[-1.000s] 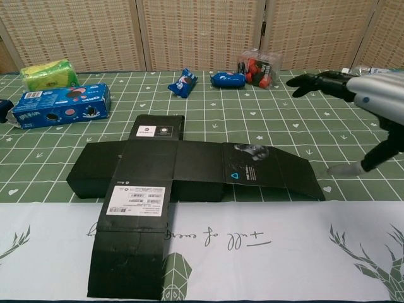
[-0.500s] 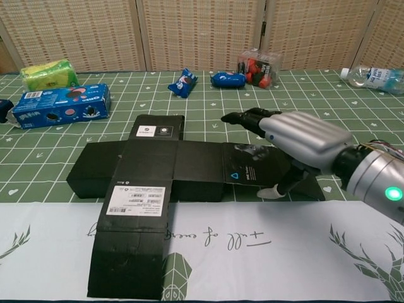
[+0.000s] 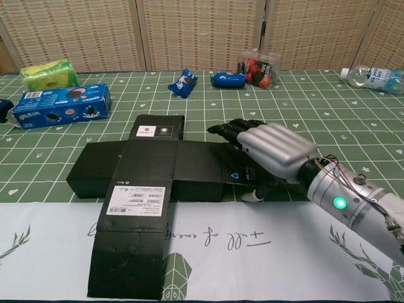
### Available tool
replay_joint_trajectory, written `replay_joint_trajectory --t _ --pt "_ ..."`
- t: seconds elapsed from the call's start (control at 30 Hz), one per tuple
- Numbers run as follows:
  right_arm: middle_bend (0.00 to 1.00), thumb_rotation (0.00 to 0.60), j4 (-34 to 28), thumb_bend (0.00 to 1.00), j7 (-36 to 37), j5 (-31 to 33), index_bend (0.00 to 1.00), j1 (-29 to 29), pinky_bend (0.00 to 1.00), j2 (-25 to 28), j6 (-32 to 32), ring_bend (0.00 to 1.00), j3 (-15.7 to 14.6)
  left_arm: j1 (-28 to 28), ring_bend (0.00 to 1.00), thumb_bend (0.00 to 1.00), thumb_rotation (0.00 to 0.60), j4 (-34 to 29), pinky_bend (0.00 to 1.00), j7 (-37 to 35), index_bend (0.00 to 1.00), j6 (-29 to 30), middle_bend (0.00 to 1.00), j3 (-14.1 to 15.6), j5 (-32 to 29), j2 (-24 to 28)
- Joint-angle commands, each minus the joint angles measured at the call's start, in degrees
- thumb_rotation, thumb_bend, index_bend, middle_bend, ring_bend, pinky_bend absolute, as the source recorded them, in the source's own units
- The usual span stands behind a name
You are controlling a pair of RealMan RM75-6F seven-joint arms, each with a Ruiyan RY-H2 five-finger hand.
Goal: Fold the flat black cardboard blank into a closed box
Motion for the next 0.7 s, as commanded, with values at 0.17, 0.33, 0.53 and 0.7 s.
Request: replay_joint_trajectory --t 0.17,0.33,0.53,0.7 --pt "0.20 0.600 10.4 0.38 5.8 -6.5 0.14 3.1 0.09 -5.7 6.8 0.09 -0.9 -0.1 0.00 0.23 0.600 0.3 0.10 -0.5 0.02 -0.2 0.00 -0.1 -0.1 0.0" --pt "0.35 0.600 15.7 0.53 9.7 -10.5 0.37 6.5 0.23 -6.7 9.6 0.23 -1.2 -0.1 0.00 0.23 0.600 0.5 0.10 -0.9 0.02 -0.3 0.00 -0.1 -0.1 0.0" --pt "0.50 0.600 14.5 0.61 11.6 -10.9 0.55 10.3 0.42 -5.2 10.8 0.40 1.8 0.2 0.00 0.23 0.600 0.7 0.10 -1.3 0.02 -0.1 0.00 0.0 -0.3 0.0" --pt "0.57 0.600 6.2 0.63 12.9 -6.3 0.63 11.8 0.53 -1.1 8.8 0.51 6.7 0.5 0.00 0.23 0.600 0.9 0.10 -1.6 0.02 0.0 0.00 0.0 -0.5 0.1"
